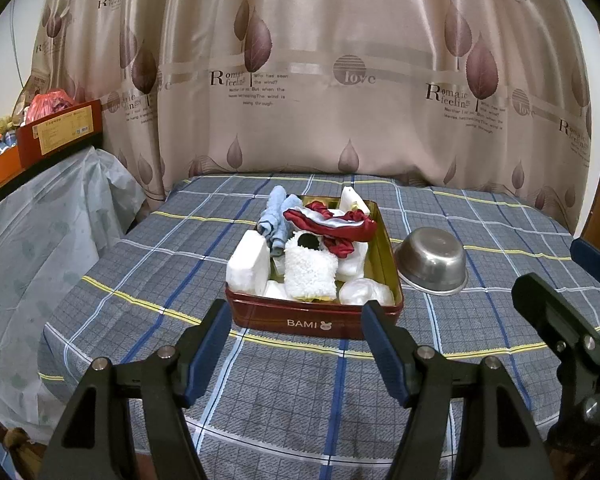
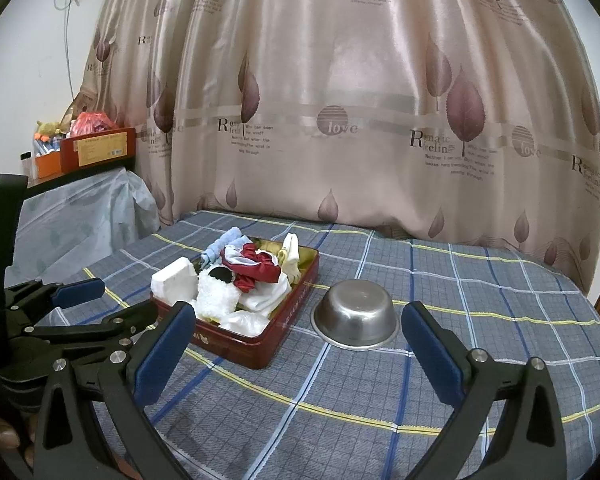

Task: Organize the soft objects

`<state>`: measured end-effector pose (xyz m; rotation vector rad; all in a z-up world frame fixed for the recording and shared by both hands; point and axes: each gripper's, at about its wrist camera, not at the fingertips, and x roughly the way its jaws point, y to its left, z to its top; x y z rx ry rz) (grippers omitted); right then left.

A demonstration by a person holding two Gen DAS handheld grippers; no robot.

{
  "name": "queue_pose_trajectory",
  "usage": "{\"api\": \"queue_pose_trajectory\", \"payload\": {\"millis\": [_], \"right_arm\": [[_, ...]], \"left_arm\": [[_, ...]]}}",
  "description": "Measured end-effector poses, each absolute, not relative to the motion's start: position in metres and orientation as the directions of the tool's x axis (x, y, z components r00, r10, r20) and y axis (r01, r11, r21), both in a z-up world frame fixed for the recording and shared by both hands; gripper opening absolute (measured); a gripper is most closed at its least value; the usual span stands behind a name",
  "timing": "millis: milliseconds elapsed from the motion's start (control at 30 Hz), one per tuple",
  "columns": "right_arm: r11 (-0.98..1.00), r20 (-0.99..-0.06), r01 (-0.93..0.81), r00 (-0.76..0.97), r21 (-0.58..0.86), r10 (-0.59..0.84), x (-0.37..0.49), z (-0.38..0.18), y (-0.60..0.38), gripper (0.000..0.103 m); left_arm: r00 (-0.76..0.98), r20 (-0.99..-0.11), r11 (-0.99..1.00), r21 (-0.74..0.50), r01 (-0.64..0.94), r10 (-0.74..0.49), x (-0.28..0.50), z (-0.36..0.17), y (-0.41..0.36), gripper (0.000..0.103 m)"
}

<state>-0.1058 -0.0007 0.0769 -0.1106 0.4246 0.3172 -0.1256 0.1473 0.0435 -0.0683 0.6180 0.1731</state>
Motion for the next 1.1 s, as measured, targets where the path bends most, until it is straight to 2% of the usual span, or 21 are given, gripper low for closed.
{"api": "queue_pose_trajectory", "payload": {"millis": [1100], "right_arm": [[0.948, -0.425, -0.315, 0.864, -0.036, 0.271, -0.1077, 0.0732, 0.0001, 0.102]], "left_arm": [[0.8, -0.583, 0.983, -0.013, -0.182, 0.141, -0.1255, 0.0429, 0.1477, 0.069]]}}
